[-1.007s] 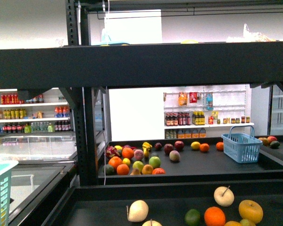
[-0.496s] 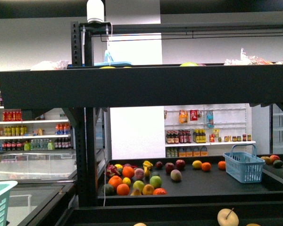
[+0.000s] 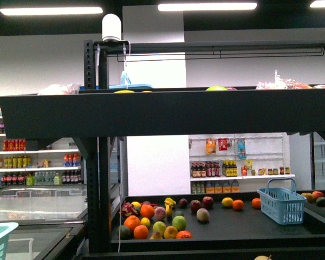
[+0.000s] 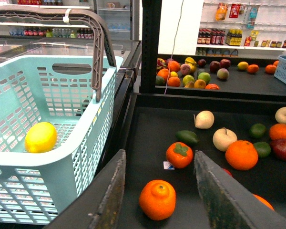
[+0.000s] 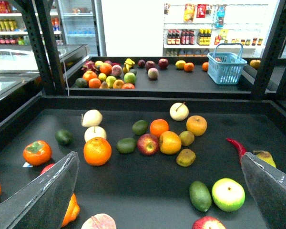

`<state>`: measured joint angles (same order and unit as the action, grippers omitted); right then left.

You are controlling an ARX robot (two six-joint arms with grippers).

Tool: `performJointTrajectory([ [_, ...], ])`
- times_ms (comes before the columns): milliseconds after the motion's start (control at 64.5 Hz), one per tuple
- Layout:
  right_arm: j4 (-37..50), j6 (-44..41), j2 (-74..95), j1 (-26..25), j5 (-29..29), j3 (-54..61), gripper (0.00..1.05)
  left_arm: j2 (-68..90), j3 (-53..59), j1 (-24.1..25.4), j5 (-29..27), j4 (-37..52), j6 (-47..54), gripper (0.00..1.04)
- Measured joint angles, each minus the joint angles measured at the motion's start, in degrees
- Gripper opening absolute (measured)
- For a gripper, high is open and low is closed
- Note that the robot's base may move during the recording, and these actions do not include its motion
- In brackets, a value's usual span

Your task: Pick lemon from shelf

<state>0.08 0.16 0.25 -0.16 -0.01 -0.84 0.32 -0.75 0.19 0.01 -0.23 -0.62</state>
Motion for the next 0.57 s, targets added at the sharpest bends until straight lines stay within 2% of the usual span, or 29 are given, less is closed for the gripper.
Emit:
performJointTrajectory([
  [232,0.0,0.0,0.0,0.0,0.0,0.0,1.02,0.0,0.0,0.0,0.0,0.0,0.0,0.97],
  [573,0.0,0.0,0.0,0.0,0.0,0.0,1.02,0.0,0.0,0.0,0.0,0.0,0.1,0.97],
])
